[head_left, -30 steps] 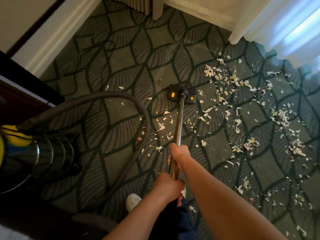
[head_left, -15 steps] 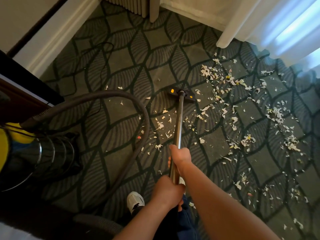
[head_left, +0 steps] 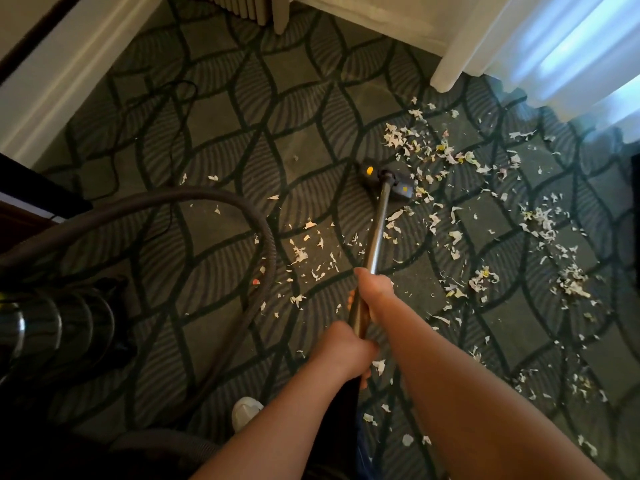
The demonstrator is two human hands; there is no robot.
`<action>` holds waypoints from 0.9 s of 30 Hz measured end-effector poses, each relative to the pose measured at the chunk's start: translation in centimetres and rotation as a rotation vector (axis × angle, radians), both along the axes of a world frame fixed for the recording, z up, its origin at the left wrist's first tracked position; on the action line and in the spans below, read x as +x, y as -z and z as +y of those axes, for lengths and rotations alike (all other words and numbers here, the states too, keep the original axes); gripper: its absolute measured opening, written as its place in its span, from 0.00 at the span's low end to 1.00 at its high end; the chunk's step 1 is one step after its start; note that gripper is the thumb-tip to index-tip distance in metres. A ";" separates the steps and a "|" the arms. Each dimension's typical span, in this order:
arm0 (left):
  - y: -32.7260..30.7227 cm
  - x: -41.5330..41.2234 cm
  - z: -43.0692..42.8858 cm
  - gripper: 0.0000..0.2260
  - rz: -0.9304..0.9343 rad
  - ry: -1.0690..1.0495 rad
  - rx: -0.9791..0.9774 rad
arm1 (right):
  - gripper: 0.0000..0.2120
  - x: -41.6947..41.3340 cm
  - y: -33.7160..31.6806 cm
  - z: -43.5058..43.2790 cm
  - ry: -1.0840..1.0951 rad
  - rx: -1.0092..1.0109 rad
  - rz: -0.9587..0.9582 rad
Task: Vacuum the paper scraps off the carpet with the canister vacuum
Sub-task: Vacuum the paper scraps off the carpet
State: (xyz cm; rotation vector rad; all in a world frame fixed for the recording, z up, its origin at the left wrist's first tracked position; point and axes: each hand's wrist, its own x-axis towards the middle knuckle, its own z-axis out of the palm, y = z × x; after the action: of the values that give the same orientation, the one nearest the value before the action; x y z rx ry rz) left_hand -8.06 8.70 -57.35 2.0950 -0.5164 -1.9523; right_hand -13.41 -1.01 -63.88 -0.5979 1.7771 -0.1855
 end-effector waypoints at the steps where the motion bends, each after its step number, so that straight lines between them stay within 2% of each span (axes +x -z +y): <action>1: 0.2 -0.2 -0.3 0.01 -0.003 0.001 0.018 | 0.12 -0.2 0.3 -0.2 -0.013 0.028 -0.007; 9: -0.1 -0.2 2.0 0.04 -0.048 0.023 -0.004 | 0.12 0.0 0.2 2.4 0.040 -0.056 0.027; 10: -0.1 -0.1 2.3 0.02 -0.038 0.024 -0.001 | 0.11 0.2 0.3 2.6 0.034 -0.050 0.036; 13: 0.1 0.1 3.0 0.06 0.016 0.033 0.045 | 0.14 0.1 0.8 3.5 0.003 0.005 0.066; 16: -0.5 -0.1 3.8 0.02 0.075 0.053 0.110 | 0.16 -0.4 1.0 4.9 -0.020 0.072 0.066; 22: -1.5 0.1 5.2 0.06 0.081 0.050 0.055 | 0.14 -0.6 0.0 6.2 -0.016 -0.015 0.115; 27: -1.5 0.3 7.2 0.03 0.113 0.092 0.098 | 0.16 -0.8 0.1 8.7 -0.015 0.021 0.124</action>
State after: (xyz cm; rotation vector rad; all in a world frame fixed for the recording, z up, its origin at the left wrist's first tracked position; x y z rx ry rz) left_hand -7.71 15.91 -55.85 2.0362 -0.5121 -2.1746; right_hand -14.17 7.65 -63.99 -0.6188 1.8915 -0.1218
